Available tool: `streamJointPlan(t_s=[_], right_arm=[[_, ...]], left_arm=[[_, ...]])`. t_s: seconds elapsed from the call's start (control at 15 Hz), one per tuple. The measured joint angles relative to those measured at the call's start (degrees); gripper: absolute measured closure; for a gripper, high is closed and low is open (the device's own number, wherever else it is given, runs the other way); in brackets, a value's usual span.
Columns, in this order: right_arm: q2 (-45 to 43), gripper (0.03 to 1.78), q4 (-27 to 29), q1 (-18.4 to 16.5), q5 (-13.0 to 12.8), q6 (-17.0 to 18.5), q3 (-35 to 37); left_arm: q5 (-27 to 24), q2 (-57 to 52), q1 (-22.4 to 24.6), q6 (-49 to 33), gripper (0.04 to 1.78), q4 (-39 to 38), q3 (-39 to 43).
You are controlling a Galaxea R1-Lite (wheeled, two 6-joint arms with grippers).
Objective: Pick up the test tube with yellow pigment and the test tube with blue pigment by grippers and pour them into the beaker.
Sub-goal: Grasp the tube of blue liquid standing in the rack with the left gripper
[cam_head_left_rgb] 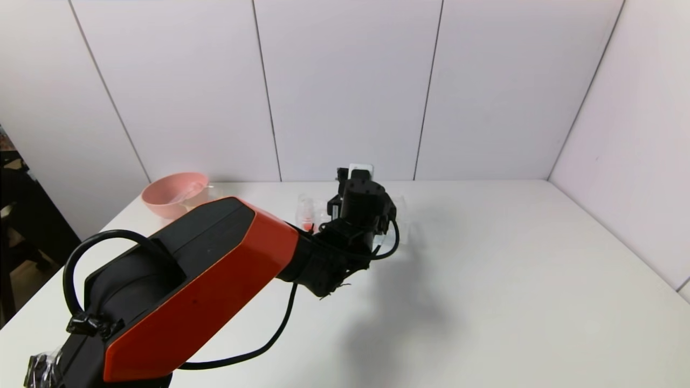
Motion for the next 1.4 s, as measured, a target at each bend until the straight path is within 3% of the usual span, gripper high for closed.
streamJointPlan(t_s=[0.2,0.33,0.47,0.67,0.8,1.4], right_arm=[[0.0,0.10,0.0,0.0,0.0,0.0,0.0],[0.0,0.10,0.0,0.0,0.0,0.0,0.0],[0.0,0.10,0.0,0.0,0.0,0.0,0.0],[0.0,0.10,0.0,0.0,0.0,0.0,0.0],[0.0,0.10,0.0,0.0,0.0,0.0,0.0],[0.0,0.10,0.0,0.0,0.0,0.0,0.0]], left_arm=[[-0.4,0.4,0.1,0.0,0.10,0.1,-0.8],[-0.4,0.6,0.0,0.0,0.26,0.4,-1.2],[-0.6,0.7,-0.1,0.4,0.52,0.4,-1.4],[-0.8,0.8,-0.2,0.4,1.06,0.2,-1.4],[-0.8,0.9,-0.2,0.4,1.30,0.2,-1.4],[0.0,0.7,-0.5,0.7,1.30,0.3,-1.3]])
